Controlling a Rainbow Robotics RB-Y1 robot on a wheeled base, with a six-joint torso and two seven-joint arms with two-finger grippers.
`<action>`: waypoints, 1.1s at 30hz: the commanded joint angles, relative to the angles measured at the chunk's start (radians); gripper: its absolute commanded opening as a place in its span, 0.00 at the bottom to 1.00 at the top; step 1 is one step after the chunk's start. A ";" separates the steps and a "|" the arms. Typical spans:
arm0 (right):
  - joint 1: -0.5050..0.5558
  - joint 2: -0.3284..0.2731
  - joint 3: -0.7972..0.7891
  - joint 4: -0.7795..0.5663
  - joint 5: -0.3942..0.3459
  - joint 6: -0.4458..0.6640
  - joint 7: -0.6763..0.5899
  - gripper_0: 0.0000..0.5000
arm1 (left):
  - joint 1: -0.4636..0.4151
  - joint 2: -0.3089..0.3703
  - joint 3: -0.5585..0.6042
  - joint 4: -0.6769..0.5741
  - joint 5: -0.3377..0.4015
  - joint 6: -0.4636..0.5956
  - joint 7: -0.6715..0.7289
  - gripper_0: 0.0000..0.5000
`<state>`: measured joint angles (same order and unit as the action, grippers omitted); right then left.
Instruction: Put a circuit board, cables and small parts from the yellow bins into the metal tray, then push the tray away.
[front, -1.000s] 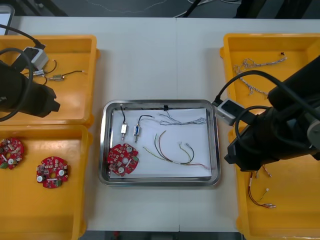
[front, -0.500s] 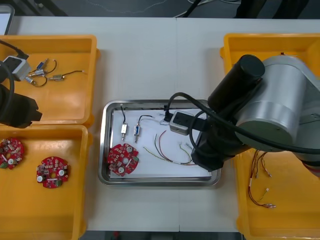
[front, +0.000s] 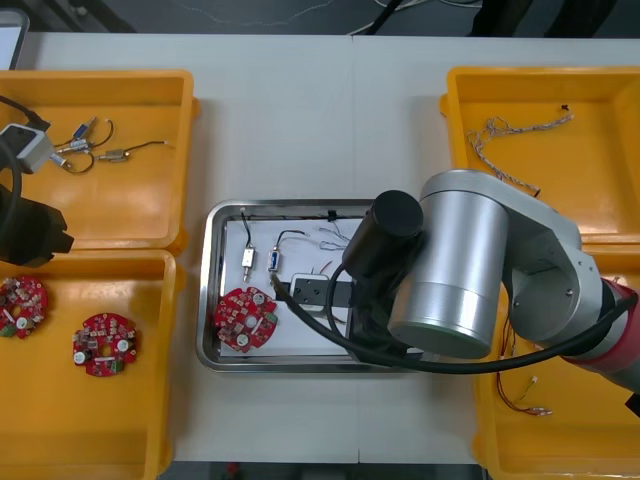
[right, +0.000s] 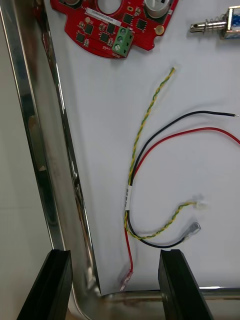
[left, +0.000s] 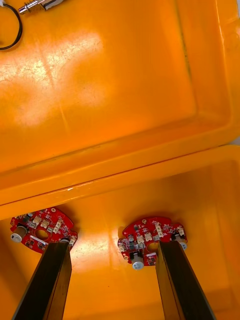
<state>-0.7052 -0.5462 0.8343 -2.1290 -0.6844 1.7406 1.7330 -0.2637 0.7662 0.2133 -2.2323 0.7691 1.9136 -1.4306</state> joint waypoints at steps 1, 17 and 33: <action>-0.065 0.051 0.063 0.038 0.009 -0.016 0.011 1.00 | 0.024 0.041 0.034 -0.036 0.013 0.006 0.033 1.00; -0.119 0.146 0.218 0.143 0.085 -0.018 0.034 1.00 | 0.024 0.039 0.034 -0.036 0.042 0.006 0.039 1.00; -0.069 0.166 0.273 0.141 0.169 -0.052 0.031 1.00 | 0.026 0.039 0.034 -0.036 0.052 0.006 0.039 1.00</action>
<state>-0.7860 -0.4164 1.0827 -1.9757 -0.5408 1.7061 1.7426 -0.2606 0.7664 0.2141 -2.2353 0.8123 1.9136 -1.4306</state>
